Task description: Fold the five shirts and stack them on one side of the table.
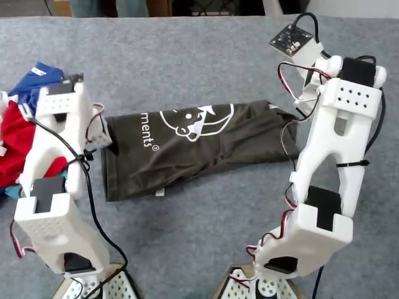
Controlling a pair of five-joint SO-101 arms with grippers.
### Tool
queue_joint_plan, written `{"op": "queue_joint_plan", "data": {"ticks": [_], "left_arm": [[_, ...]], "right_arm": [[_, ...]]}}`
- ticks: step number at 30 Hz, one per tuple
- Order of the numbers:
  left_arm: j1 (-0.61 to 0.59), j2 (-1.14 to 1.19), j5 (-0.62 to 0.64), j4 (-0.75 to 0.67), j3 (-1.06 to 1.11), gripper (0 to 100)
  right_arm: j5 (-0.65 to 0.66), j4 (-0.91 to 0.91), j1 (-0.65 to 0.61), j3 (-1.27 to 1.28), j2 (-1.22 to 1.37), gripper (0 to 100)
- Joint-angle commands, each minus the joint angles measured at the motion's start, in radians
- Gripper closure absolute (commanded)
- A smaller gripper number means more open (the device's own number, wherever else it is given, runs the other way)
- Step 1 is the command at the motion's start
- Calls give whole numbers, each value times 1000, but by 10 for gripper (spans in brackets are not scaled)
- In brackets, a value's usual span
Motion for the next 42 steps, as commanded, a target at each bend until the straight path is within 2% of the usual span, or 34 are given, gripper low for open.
{"op": "queue_joint_plan", "data": {"ticks": [1,12,18,24,27,31,36,42], "left_arm": [[18,-18,-14,-91,73,761],[28,-9,-6,-278,246,765],[35,-8,-3,-321,263,874],[33,-8,15,-328,263,891],[30,-8,21,-331,262,966],[25,-18,20,-327,214,973],[38,-20,-34,-158,24,973],[157,-14,-35,37,-242,973]], "right_arm": [[9,-15,15,-47,-51,984],[9,-15,15,-47,-56,984],[9,-15,15,-47,-58,984],[9,-12,38,-67,-59,984],[8,-8,78,-97,-59,984],[6,-8,129,-131,-59,984],[5,-6,210,-177,-59,984],[5,-12,384,-260,-56,984]]}}
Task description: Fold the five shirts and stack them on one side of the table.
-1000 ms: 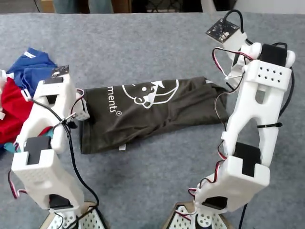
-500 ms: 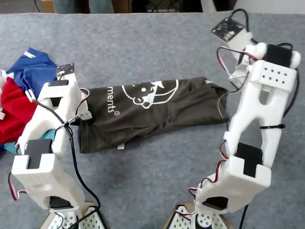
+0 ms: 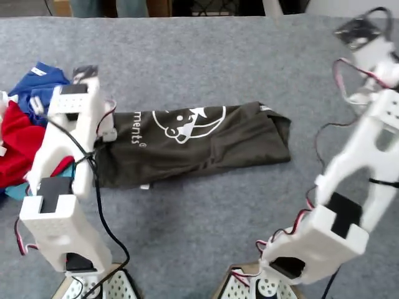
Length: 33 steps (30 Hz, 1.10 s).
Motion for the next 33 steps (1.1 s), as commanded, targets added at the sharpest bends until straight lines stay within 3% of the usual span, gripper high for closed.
{"op": "queue_joint_plan", "data": {"ticks": [1,9,12,19,28,33], "left_arm": [[102,-8,-6,97,-194,973],[446,-5,6,121,-357,973],[533,9,66,61,-407,971],[690,146,198,-14,-555,971],[857,450,203,-15,-981,971],[877,661,207,-14,-1219,970]], "right_arm": [[5,-15,121,-82,-54,984],[3,-8,270,-156,-58,984],[3,-8,298,-162,-58,984],[5,-15,358,-163,-58,984],[5,-26,374,-163,-58,984],[5,-29,394,-163,-56,984]]}}
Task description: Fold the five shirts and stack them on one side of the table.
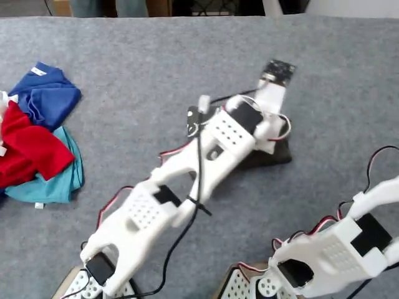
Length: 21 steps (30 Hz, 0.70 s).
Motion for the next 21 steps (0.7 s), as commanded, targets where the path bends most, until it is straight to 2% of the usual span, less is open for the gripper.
{"op": "queue_joint_plan", "data": {"ticks": [1,8,15,17,21], "left_arm": [[8,95,11,-15,-225,970],[5,278,34,-11,-506,970],[-18,345,81,-11,-598,957],[-19,345,106,-9,-598,895],[-33,334,236,26,-621,716]], "right_arm": [[5,-20,14,-53,-56,984],[5,-14,-9,-48,-56,984],[5,11,-54,-51,-58,984],[5,20,-71,-53,-58,984],[5,23,-97,-50,-58,984]]}}
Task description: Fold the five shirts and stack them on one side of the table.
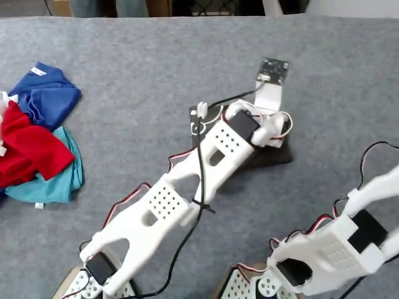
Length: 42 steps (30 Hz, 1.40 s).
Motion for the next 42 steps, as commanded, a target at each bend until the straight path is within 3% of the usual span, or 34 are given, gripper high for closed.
{"op": "queue_joint_plan", "data": {"ticks": [1,6,12,16,21,24,28,34,42], "left_arm": [[-25,-43,112,29,-62,693],[-134,-209,83,91,-58,723],[-387,-377,-57,267,-56,979],[-510,-350,-158,397,-53,972],[-627,-264,-236,396,70,971],[-638,-141,-207,359,203,971],[-656,20,-150,327,220,971],[-690,78,-178,367,38,971],[-697,135,-178,364,-59,971]], "right_arm": [[5,5,-31,-50,-58,984],[5,68,-110,-74,-51,984],[-35,126,-388,47,-50,984],[-135,132,-580,166,-54,984],[-227,158,-822,231,-41,984],[-255,124,-901,272,8,984],[-336,20,-921,291,120,984],[-365,-114,-891,291,257,984],[-364,-304,-727,291,348,984]]}}
